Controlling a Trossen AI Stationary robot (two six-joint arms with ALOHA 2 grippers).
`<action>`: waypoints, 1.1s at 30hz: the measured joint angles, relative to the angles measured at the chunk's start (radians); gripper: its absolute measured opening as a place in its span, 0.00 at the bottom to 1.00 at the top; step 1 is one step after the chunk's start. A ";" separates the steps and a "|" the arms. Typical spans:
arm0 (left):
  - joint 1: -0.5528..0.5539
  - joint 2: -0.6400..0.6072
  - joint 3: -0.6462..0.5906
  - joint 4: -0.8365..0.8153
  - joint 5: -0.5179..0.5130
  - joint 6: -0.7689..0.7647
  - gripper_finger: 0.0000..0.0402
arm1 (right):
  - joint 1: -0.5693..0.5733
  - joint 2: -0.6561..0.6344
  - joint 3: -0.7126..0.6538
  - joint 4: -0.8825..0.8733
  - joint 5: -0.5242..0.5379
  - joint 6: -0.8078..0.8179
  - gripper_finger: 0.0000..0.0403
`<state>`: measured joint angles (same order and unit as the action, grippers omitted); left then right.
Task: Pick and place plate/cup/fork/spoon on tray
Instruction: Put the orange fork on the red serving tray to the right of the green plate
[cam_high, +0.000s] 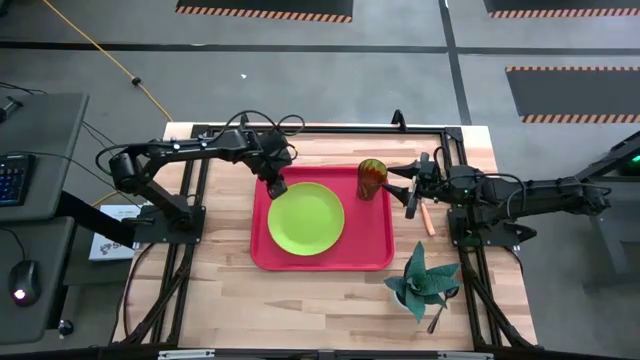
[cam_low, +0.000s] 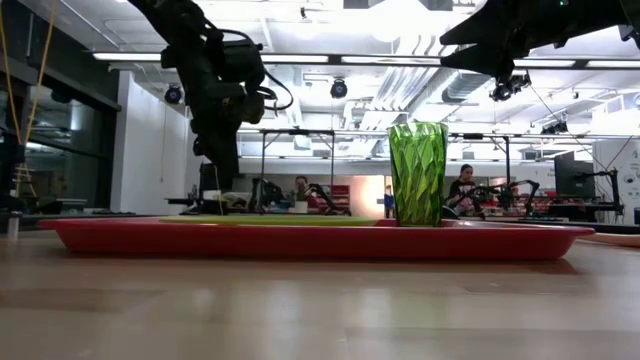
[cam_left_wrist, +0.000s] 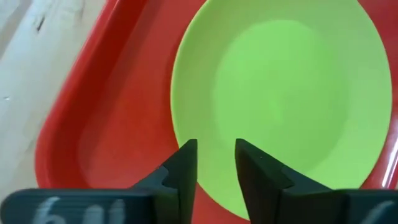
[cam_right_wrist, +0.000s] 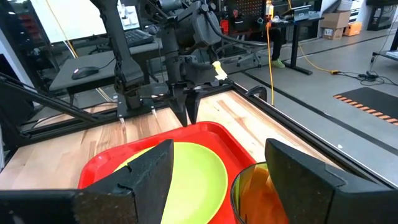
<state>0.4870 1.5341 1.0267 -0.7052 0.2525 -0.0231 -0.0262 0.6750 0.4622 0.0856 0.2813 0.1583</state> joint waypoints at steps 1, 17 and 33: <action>0.007 0.000 0.001 -0.001 0.000 0.006 0.27 | 0.000 0.000 0.000 0.000 0.000 0.000 0.61; 0.023 -0.388 -0.072 0.381 0.127 -0.019 0.36 | 0.000 0.000 0.000 0.052 -0.022 -0.011 0.61; -0.222 -0.671 -0.689 1.449 0.123 -0.059 0.36 | 0.000 0.000 0.000 0.136 0.042 -0.036 0.61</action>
<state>0.2649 0.8631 0.3376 0.7434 0.3753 -0.0821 -0.0265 0.6746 0.4622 0.2218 0.3236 0.1227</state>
